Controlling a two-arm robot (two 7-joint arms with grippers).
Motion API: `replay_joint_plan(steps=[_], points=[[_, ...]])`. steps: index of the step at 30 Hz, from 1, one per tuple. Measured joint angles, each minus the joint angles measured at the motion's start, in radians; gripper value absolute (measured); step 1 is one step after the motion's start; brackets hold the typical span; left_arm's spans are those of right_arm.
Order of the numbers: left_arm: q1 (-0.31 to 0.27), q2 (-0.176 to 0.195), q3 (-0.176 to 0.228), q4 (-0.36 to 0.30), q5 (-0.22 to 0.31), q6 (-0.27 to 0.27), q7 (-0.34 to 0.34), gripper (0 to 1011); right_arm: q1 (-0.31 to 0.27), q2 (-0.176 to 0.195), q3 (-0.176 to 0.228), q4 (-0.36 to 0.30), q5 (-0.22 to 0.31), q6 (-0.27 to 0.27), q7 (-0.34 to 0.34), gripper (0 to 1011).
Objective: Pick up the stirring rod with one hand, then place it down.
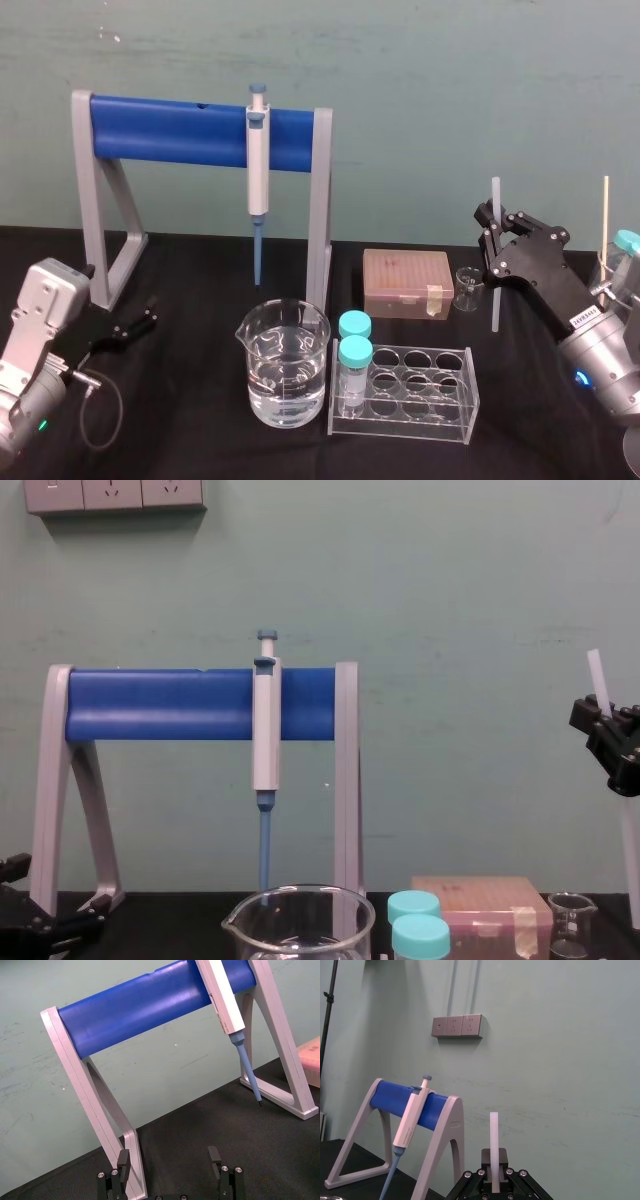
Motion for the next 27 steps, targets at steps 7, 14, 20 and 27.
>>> replay_joint_plan(steps=[7,14,20,27], points=[[0.000,0.000,0.000,0.000,0.000,0.000,0.000,1000,0.000,0.000,0.000,0.000,0.000,0.000,0.000,67],[0.000,0.000,0.000,0.000,0.000,0.000,0.000,1000,0.000,0.000,0.000,0.000,0.000,0.000,0.000,67],[0.000,0.000,0.000,0.000,0.000,0.000,0.000,1000,0.000,0.000,0.000,0.000,0.000,0.000,0.000,67],[0.000,0.000,0.000,0.000,0.000,0.000,0.000,1000,0.000,0.000,0.000,0.000,0.000,0.000,0.000,67]])
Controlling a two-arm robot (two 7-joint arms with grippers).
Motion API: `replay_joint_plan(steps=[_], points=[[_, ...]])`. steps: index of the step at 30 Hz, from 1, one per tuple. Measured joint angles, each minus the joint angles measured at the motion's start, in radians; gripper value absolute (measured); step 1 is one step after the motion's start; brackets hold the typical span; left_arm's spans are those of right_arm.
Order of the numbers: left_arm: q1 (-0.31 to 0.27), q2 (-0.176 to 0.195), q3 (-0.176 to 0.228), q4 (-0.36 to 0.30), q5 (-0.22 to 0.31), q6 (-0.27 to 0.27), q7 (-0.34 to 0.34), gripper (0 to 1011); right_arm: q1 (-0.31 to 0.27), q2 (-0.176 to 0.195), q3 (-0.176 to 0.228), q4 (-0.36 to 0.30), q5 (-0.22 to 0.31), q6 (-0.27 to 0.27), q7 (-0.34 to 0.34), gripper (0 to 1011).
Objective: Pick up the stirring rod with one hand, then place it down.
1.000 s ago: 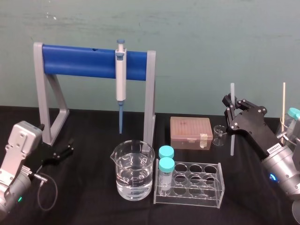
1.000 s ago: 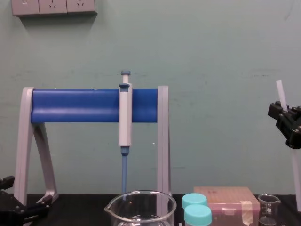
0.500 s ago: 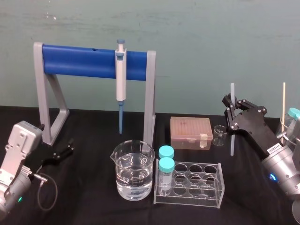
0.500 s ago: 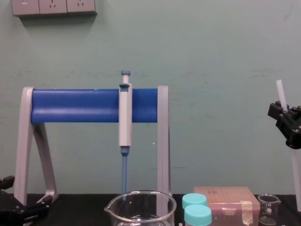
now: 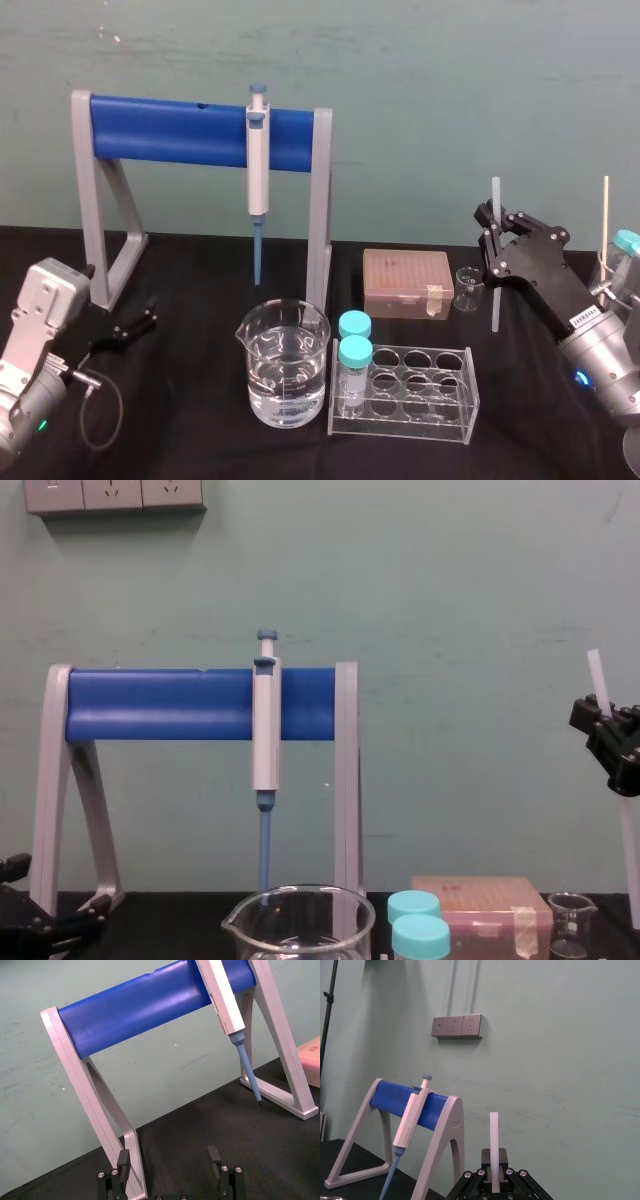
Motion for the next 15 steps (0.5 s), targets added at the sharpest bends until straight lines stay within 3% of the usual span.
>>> replay_joint_plan(steps=[15], points=[[0.000,0.000,0.000,0.000,0.000,0.000,0.000,1000,0.000,0.000,0.000,0.000,0.000,0.000,0.000,67]])
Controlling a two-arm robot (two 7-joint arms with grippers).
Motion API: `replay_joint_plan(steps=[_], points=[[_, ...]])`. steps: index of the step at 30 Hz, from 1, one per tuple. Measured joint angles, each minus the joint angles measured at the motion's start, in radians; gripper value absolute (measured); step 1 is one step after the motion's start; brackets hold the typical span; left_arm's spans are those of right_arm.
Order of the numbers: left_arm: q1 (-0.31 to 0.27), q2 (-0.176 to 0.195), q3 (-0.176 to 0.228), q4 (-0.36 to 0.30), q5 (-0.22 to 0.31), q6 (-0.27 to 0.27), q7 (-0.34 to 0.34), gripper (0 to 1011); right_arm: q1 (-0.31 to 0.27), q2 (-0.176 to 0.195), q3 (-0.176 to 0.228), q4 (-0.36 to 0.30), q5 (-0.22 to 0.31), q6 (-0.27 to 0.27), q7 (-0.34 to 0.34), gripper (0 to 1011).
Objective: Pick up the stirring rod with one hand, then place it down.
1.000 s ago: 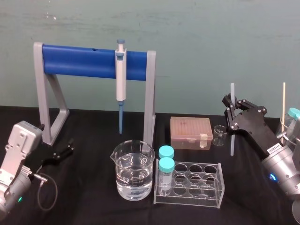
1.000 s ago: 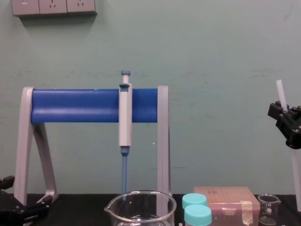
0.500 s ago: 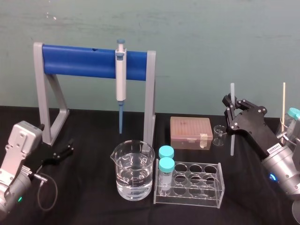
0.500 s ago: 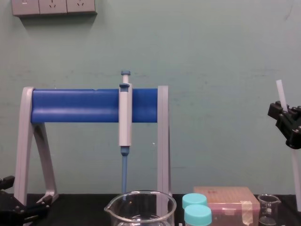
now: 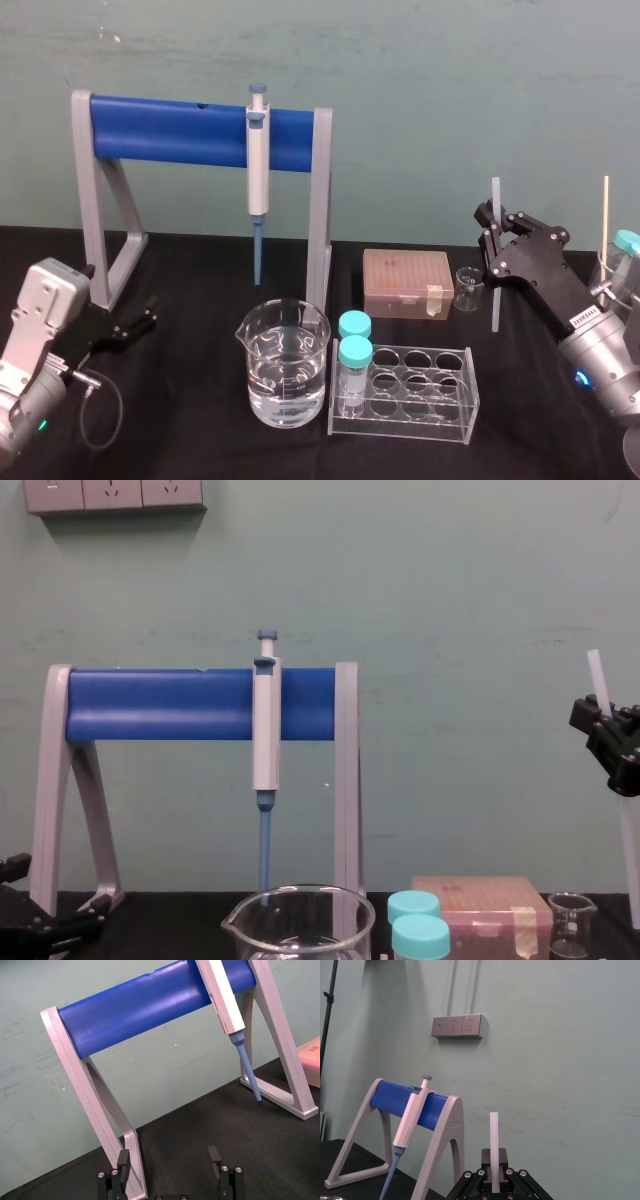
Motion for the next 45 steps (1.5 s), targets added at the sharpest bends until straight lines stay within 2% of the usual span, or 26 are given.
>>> replay_joint_plan(steps=[18,23,26,32,45], points=[[0.000,0.000,0.000,0.000,0.000,0.000,0.000,1000,0.000,-0.001,0.002,0.000,0.000,0.000,0.003,67],[0.000,0.000,0.000,0.000,0.000,0.000,0.000,1000,0.001,-0.004,0.002,-0.002,0.008,-0.001,0.040,67],[0.000,0.000,0.000,0.000,0.000,0.000,0.000,1000,0.006,-0.006,-0.008,-0.004,0.020,-0.004,0.086,67],[0.000,0.000,0.000,0.000,0.000,0.000,0.000,1000,0.014,-0.009,-0.025,-0.004,0.031,0.001,0.138,67],[0.000,0.000,0.000,0.000,0.000,0.000,0.000,1000,0.007,-0.005,-0.051,-0.023,0.042,0.018,0.168,67]])
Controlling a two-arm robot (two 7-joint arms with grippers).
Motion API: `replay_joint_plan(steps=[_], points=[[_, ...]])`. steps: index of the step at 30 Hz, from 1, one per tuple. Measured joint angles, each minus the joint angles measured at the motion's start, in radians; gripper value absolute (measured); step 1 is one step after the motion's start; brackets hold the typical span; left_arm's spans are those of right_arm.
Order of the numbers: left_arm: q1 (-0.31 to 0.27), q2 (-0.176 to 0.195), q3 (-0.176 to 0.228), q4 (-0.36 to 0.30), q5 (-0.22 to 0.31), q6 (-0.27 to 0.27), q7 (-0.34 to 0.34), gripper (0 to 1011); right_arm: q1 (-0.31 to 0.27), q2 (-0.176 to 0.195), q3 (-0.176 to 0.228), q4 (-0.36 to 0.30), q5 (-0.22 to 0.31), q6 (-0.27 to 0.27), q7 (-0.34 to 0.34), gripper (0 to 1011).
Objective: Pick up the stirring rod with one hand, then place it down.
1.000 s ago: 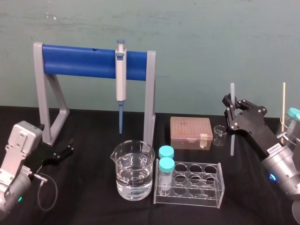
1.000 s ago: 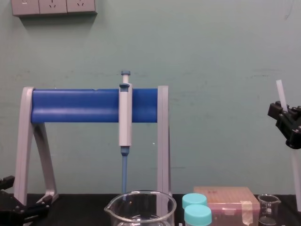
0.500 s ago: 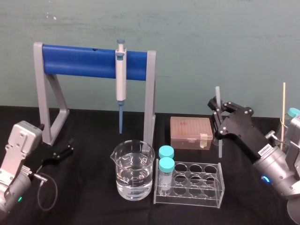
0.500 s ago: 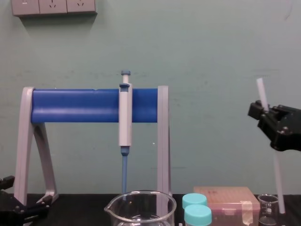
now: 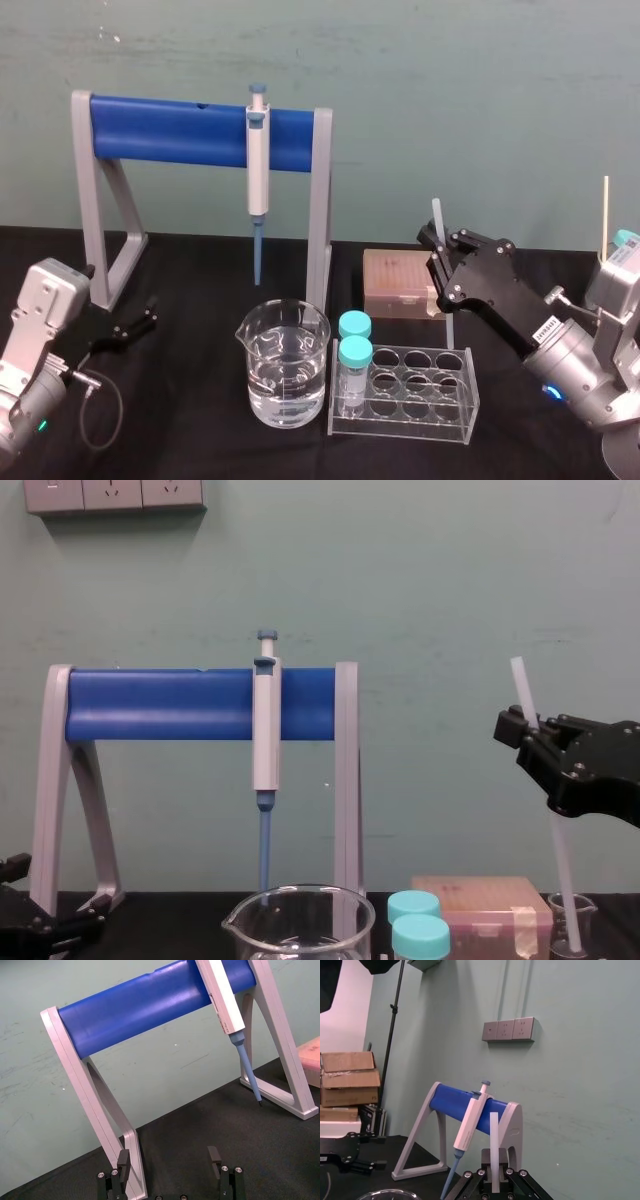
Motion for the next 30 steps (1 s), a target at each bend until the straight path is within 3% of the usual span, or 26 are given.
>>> replay_joint_plan(steps=[30], points=[[0.000,0.000,0.000,0.000,0.000,0.000,0.000,1000,-0.001,0.004,-0.022,0.014,0.022,0.054,-0.002,67]])
